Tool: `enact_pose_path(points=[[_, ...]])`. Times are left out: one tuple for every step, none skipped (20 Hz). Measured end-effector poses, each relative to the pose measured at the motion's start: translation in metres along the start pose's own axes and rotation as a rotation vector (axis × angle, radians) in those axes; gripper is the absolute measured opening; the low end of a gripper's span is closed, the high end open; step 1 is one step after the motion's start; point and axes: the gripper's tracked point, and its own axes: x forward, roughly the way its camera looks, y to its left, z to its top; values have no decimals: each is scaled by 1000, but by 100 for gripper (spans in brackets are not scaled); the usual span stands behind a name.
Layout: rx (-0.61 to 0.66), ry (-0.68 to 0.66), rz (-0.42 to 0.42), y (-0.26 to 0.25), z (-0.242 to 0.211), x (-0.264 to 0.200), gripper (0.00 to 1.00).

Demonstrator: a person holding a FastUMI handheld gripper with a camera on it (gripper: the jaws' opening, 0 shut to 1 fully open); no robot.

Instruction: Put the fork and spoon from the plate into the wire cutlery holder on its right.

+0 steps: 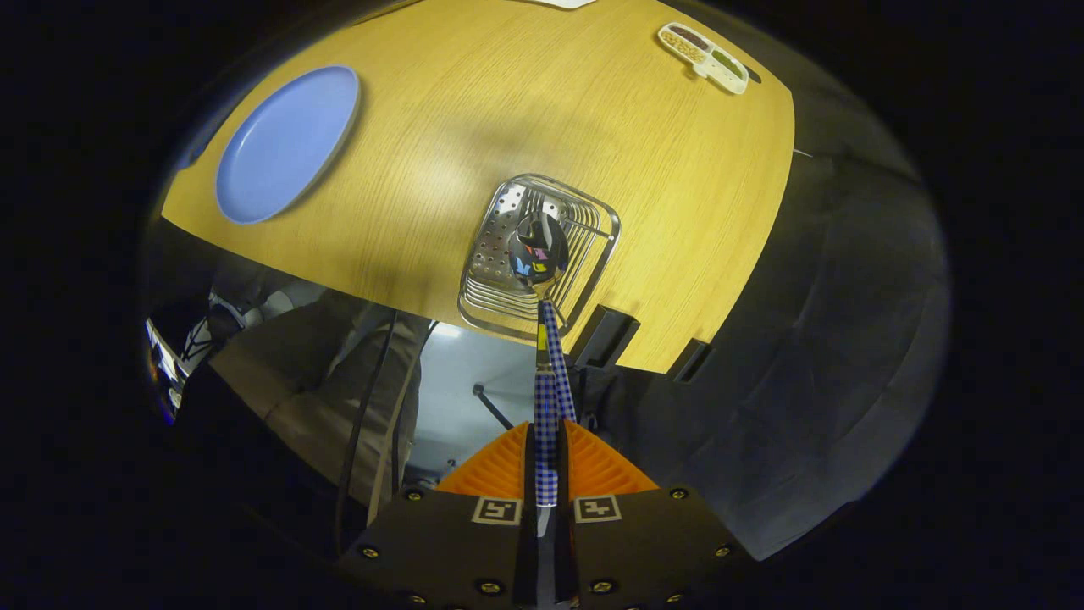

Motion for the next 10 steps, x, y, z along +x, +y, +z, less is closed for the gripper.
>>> enact_pose_path(points=[[-10,3,-1,-1,4,1,8],[-20,9,-4,-1,7,2,8],[-35,15,-7,0,8,2,8],[-47,24,-8,0,10,2,8],[-56,31,-10,2,15,-1,8],[-63,35,-13,2,18,0,8],[-69,36,-13,1,19,1,8],[-71,36,-12,0,21,1,8],[-69,38,-8,2,22,2,8],[-67,38,-2,3,25,1,8]])
